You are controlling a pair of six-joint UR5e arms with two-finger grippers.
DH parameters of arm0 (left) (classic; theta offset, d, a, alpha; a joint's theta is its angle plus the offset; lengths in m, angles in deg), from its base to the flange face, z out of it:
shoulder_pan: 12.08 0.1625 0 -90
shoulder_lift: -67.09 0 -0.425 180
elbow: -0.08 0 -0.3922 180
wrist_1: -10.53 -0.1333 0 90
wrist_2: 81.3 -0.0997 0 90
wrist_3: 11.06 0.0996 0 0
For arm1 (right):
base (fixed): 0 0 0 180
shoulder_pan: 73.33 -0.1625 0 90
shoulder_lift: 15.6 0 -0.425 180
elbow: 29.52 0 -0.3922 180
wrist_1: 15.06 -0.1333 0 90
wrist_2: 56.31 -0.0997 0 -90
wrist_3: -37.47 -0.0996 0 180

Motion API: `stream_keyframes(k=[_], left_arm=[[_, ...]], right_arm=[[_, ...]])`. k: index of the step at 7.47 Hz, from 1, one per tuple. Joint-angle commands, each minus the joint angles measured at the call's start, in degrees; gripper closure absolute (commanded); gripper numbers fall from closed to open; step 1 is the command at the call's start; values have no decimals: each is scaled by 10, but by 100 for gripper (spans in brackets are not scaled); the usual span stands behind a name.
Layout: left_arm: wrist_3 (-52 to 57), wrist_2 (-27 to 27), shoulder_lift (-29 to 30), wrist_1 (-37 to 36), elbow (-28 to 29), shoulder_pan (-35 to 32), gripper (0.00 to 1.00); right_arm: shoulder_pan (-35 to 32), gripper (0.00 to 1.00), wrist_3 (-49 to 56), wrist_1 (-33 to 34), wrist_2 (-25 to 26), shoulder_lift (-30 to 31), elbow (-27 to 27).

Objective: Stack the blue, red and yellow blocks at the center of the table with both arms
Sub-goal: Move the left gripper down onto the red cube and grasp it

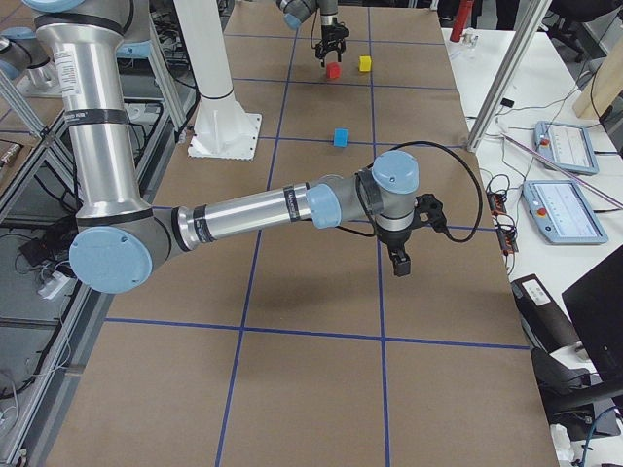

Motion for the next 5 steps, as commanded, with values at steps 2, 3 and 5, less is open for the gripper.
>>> stream_keyframes(k=[2, 3, 5], left_arm=[[0, 9, -3, 19, 5, 4, 1], [0, 22, 0, 17, 6, 4, 1], [0, 29, 0, 15, 7, -2, 1]], right_arm=[[0, 0, -1, 1, 0, -2, -1], [0, 0, -1, 1, 1, -3, -1], [0, 0, -2, 1, 1, -3, -1]])
